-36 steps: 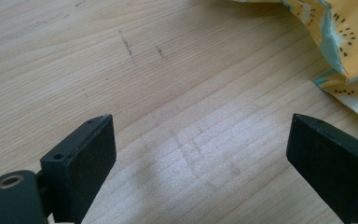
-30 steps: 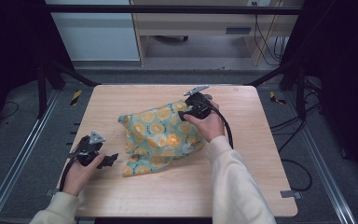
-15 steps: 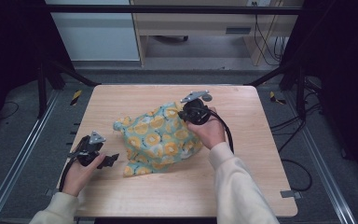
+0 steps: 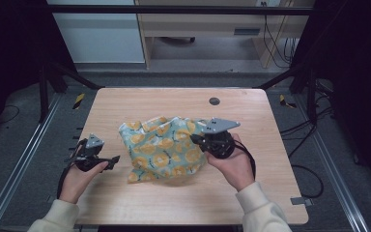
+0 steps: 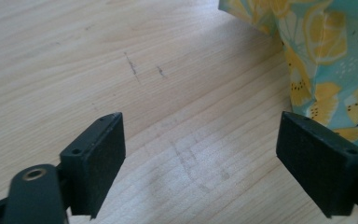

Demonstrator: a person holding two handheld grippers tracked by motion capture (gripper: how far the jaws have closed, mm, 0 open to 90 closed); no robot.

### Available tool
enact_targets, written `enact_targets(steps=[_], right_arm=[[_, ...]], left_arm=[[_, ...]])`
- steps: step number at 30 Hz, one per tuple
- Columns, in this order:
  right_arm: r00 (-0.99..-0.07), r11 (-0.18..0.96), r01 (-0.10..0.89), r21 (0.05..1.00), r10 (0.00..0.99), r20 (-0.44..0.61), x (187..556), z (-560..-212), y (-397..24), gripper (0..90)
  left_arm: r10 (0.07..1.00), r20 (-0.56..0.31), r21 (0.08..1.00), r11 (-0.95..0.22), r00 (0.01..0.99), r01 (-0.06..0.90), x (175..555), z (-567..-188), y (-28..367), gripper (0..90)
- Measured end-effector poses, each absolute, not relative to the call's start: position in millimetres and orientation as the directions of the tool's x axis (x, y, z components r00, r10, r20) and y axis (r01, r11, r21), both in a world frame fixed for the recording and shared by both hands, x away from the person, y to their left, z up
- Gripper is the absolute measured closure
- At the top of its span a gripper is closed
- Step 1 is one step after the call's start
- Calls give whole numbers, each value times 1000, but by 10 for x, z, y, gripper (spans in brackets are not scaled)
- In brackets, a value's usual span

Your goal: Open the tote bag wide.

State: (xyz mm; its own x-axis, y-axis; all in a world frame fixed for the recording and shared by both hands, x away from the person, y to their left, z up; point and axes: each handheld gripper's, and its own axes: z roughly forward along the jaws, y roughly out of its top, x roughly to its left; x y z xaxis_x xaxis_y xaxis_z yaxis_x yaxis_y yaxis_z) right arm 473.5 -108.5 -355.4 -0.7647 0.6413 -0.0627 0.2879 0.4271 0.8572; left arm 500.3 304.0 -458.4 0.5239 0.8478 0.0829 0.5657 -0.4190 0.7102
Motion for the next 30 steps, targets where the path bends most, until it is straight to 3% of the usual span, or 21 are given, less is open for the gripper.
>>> enact_targets(steps=[17, 23, 30], right_arm=[[-796, 458, 292, 839, 603, -52, 4323, -3870, -1147, 900], [-799, 469, 292, 833, 598, -56, 4317, -3908, -1145, 900], [-807, 485, 292, 824, 588, -60, 4308, -3936, -1100, 900]], left_arm=[[803, 97, 760, -441, 587, 478, 5159, -3907, 2865, 334], [770, 106, 752, -476, 629, 456, 5231, -3769, 2644, 293], [751, 127, 687, -537, 647, 489, 5500, -3868, 2426, 206]])
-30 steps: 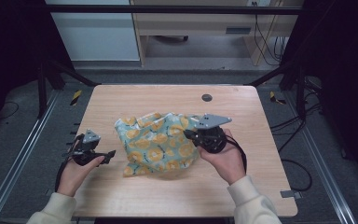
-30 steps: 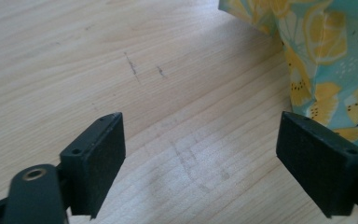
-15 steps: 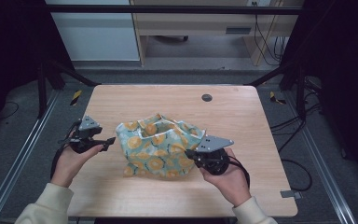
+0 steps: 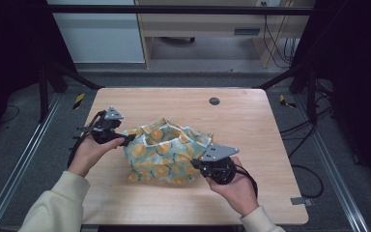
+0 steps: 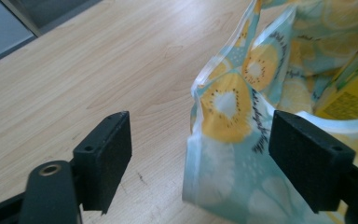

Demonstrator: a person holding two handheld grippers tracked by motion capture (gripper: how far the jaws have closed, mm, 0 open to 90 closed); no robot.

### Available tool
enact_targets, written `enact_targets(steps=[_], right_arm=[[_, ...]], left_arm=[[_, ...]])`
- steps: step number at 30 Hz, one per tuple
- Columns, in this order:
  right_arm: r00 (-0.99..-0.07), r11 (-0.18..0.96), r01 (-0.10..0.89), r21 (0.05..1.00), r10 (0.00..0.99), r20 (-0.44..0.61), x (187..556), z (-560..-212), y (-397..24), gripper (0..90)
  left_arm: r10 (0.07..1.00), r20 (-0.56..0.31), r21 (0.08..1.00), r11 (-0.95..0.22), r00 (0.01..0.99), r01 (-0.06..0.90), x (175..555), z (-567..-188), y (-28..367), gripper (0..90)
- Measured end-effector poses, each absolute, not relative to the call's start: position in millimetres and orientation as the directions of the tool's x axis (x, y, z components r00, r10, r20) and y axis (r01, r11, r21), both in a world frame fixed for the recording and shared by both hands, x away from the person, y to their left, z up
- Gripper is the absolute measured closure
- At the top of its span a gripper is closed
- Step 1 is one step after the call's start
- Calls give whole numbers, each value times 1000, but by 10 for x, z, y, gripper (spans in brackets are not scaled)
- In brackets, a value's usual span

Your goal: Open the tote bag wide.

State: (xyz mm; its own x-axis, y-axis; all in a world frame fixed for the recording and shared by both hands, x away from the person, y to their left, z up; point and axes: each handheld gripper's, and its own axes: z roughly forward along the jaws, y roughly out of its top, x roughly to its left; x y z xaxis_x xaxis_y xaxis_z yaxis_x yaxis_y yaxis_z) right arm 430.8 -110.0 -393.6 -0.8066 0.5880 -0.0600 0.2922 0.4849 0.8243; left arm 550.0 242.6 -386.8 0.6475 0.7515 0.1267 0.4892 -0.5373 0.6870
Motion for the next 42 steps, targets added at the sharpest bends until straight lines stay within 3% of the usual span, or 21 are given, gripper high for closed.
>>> enact_targets(steps=[4, 11, 12, 14, 18, 24, 35, 42], right_arm=[[-806, 487, 296, 822, 589, -59, 4306, -3942, -1107, 900], [-803, 479, 302, 824, 594, -51, 4297, -3965, -1147, 900], [-800, 476, 304, 825, 597, -50, 4287, -3975, -1163, 900], [-799, 474, 305, 826, 599, -49, 4284, -3979, -1167, 900], [-795, 472, 311, 825, 604, -46, 4261, -4002, -1191, 900], [-789, 469, 314, 826, 612, -48, 4240, -3999, -1225, 900], [-770, 476, 351, 806, 636, -40, 4145, -4141, -1358, 900], [-753, 471, 397, 788, 658, -14, 4128, -4299, -1418, 900]], left_arm=[[736, 128, 659, -564, 664, 498, 5567, -3915, 2349, 257], [703, 146, 619, -613, 696, 490, 5527, -3975, 2268, 678], [702, 139, 622, -611, 699, 490, 5516, -3983, 2269, 780], [696, 124, 622, -610, 707, 491, 5504, -3998, 2276, 852], [685, 106, 615, -615, 721, 494, 5481, -4046, 2292, 900], [677, 89, 641, -600, 731, 478, 5384, -3995, 2301, 900], [605, 12, 756, -526, 796, 389, 4831, -3783, 2344, 900], [540, -35, 737, -554, 841, 387, 4557, -4024, 2274, 900]])
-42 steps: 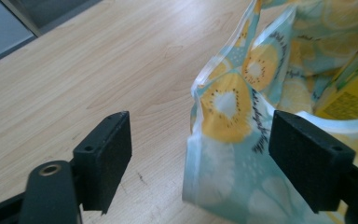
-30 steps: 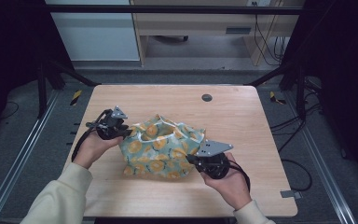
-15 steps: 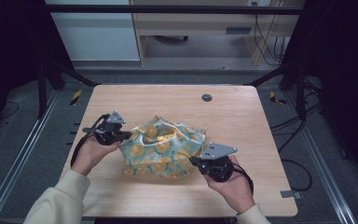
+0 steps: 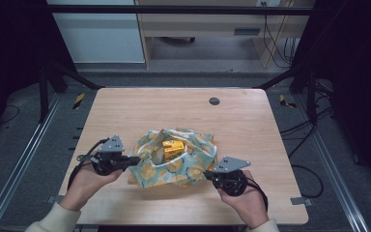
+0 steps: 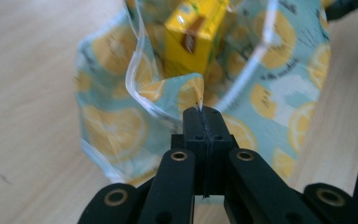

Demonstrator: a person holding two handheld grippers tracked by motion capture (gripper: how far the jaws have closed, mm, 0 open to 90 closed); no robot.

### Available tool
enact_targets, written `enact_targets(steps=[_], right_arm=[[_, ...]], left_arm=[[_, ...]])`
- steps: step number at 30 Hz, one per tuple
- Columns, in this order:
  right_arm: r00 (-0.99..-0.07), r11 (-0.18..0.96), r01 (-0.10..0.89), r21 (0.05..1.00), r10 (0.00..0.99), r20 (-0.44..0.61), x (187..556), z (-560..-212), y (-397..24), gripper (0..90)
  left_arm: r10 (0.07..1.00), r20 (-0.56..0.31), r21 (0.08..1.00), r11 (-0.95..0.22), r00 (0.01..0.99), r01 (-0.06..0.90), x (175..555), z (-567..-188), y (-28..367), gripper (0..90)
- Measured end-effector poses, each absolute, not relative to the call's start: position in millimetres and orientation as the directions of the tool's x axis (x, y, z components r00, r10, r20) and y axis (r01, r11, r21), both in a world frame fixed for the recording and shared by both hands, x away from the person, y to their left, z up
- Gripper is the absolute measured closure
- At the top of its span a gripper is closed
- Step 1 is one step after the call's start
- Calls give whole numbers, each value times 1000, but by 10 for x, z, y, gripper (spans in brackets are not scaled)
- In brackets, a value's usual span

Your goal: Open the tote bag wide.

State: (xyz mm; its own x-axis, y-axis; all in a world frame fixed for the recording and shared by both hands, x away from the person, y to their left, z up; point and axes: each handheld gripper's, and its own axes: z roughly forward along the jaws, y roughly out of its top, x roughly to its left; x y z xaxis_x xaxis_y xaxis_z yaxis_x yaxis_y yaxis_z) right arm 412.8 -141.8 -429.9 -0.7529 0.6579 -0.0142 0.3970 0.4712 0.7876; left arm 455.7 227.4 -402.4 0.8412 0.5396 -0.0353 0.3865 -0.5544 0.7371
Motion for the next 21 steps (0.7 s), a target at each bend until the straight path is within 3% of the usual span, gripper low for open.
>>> enact_targets(steps=[4, 8, 11, 21], right_arm=[[-750, 470, 412, 781, 661, -1, 4146, -4341, -1420, 900], [-744, 446, 404, 799, 669, 3, 4186, -4228, -1417, 787], [-747, 444, 383, 810, 665, -11, 4216, -4108, -1419, 758], [-739, 471, 356, 807, 670, -65, 4410, -3870, -1379, 728]], left_arm=[[536, -33, 726, -567, 844, 389, 4509, -4159, 2238, 900], [536, -42, 727, -563, 843, 394, 4518, -4205, 2222, 900], [536, -40, 727, -563, 843, 393, 4517, -4213, 2215, 900], [532, -51, 719, -568, 845, 401, 4517, -4321, 2219, 900]])
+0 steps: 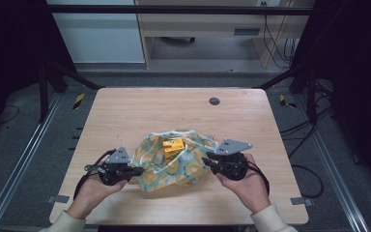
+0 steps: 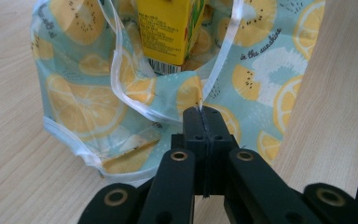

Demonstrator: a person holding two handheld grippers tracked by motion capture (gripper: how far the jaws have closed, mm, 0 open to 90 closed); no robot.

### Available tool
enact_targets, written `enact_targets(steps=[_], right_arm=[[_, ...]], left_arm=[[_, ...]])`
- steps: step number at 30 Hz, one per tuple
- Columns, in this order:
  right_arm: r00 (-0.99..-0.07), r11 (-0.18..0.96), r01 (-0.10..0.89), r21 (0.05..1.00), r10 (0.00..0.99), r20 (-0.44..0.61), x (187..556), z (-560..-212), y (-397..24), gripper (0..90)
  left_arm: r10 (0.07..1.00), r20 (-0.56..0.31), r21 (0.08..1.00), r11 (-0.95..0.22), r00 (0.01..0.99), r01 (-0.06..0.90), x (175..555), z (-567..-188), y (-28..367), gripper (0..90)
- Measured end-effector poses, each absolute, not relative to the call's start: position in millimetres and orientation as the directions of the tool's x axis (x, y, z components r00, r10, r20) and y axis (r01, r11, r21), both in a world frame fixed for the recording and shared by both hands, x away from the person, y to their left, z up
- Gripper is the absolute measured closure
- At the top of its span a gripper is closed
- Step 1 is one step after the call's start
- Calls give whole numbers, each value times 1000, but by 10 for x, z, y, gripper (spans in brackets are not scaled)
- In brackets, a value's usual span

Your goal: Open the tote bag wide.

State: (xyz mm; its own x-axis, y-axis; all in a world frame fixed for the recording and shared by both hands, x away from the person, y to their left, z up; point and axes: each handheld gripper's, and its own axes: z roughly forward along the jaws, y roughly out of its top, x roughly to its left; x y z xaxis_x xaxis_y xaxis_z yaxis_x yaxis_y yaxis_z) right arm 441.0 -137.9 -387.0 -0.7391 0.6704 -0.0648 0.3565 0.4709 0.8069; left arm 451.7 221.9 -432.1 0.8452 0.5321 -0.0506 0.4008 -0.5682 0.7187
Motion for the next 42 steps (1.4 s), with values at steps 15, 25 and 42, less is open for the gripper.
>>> enact_targets(steps=[15, 25, 42], right_arm=[[-749, 565, 375, 735, 652, -120, 5114, -3991, -1003, 674], [-760, 612, 411, 676, 639, -117, 5338, -4170, -894, 630], [-795, 667, 426, 611, 598, -98, 5355, -4231, -851, 900]], left_arm=[[527, -41, 718, -575, 849, 392, 4508, -4326, 2215, 900], [523, -42, 718, -576, 851, 390, 4505, -4330, 2202, 900], [525, -40, 717, -578, 850, 391, 4511, -4326, 2219, 900]])
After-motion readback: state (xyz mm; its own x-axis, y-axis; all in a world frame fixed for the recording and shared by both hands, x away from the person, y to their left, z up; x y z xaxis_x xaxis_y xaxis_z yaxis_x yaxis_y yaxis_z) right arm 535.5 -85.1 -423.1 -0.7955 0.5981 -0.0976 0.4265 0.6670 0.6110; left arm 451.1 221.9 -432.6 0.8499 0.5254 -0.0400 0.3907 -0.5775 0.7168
